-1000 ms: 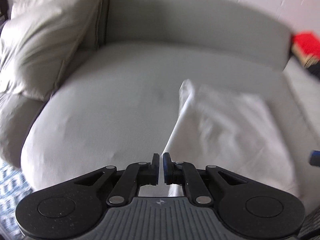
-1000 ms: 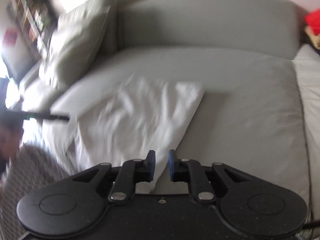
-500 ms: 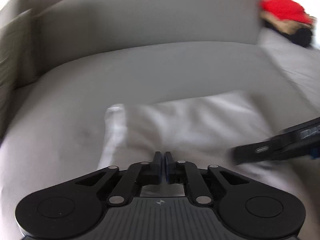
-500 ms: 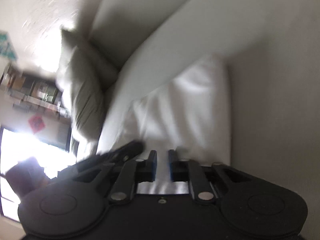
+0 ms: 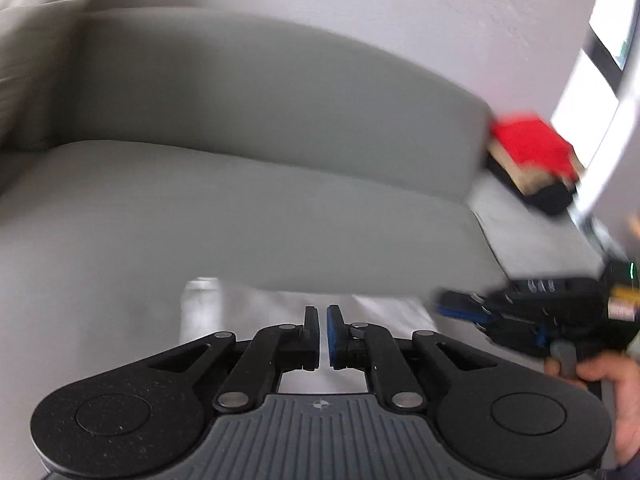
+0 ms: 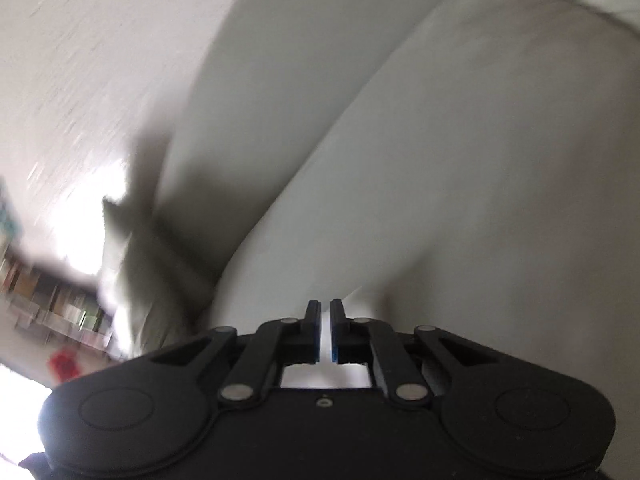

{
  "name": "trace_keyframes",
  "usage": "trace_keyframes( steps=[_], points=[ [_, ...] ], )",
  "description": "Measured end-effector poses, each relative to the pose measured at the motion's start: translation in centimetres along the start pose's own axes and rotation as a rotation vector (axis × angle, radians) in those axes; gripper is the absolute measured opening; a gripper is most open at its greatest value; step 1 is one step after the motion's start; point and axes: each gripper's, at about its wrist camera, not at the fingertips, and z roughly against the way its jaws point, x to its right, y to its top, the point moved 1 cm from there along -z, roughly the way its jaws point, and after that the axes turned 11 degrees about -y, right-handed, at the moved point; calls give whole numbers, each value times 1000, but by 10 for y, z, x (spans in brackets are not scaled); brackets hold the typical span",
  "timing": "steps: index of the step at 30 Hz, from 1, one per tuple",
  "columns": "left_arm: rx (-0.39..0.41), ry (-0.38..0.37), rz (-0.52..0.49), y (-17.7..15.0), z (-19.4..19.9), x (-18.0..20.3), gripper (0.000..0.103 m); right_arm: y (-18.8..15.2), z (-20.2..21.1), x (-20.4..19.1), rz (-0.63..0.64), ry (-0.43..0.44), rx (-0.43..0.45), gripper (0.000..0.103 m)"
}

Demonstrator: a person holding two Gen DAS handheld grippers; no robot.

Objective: Fold clothes

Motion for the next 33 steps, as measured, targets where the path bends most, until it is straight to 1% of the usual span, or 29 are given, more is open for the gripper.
trace_keyframes(
  steps=[1,3,4,5,6,7,8,9,11,12,13,15,16,17,18,19,20,21,22,23,24,25,26,28,30,31,33],
  points=[
    [-48,5,-18,-1,-12,3,8,-3,-5,-9,33,19,-33,8],
    [-125,21,-28,0,-39,2,8,-8,-20,-21,63,34,-100,15],
    [-146,30,-15,1,-50,-4,7,-11,-31,-24,70,35,-136,15],
    [-148,33,8,3,-58,-11,8,-12,-41,-25,79,28,-168,15],
    [-142,42,36,4,-62,-19,10,-13,-48,-22,70,13,-166,10],
    [-127,89,71,3,-63,-27,11,-14,-55,-18,60,-1,-165,0],
    [-113,137,106,3,-64,-36,11,-14,-62,-15,50,-15,-163,0],
    [-102,206,133,6,-64,-42,11,-12,-64,-8,7,-11,-122,0],
    [-61,265,194,4,-58,-58,11,-5,-57,1,-5,-93,26,0],
    [-41,287,208,4,-52,-59,11,-2,-54,4,0,-137,88,0],
    [-22,311,219,4,-47,-61,11,1,-49,6,-15,-169,115,0],
    [2,483,156,4,-37,-54,9,6,-39,12,-46,-234,169,0],
    [-3,581,128,3,-33,-53,7,6,-30,12,-37,-260,177,0],
    [6,634,132,1,-24,-54,7,6,-22,12,-27,-286,185,1],
    [14,685,136,-1,-15,-56,7,5,-13,14,-30,-285,179,3],
    [36,659,167,-4,-3,-56,7,3,-2,17,-41,-282,172,7],
    [57,633,197,-6,9,-56,7,0,11,19,-49,-276,165,8],
    [74,589,228,-6,14,-51,7,1,27,23,-44,-267,164,9],
    [88,526,246,-9,22,-45,7,3,43,26,-39,-257,162,11],
    [84,456,248,-14,27,-33,8,-3,55,22,-19,-246,157,11],
    [63,404,243,-20,29,-19,8,-11,65,14,13,-225,137,12],
    [46,366,218,-27,36,-5,8,-5,63,1,49,-209,107,12],
    [30,328,192,-34,43,10,8,-12,68,-10,98,-195,73,12],
    [-24,309,108,-49,46,45,14,-33,75,-32,230,-173,-4,12],
    [-88,324,49,-64,47,70,15,-52,77,-51,346,-173,-63,12],
    [-114,338,35,-74,49,74,15,-62,77,-59,397,-180,-98,12],
    [-160,353,-12,-89,47,86,15,-83,79,-64,458,-197,-135,12]
  ],
)
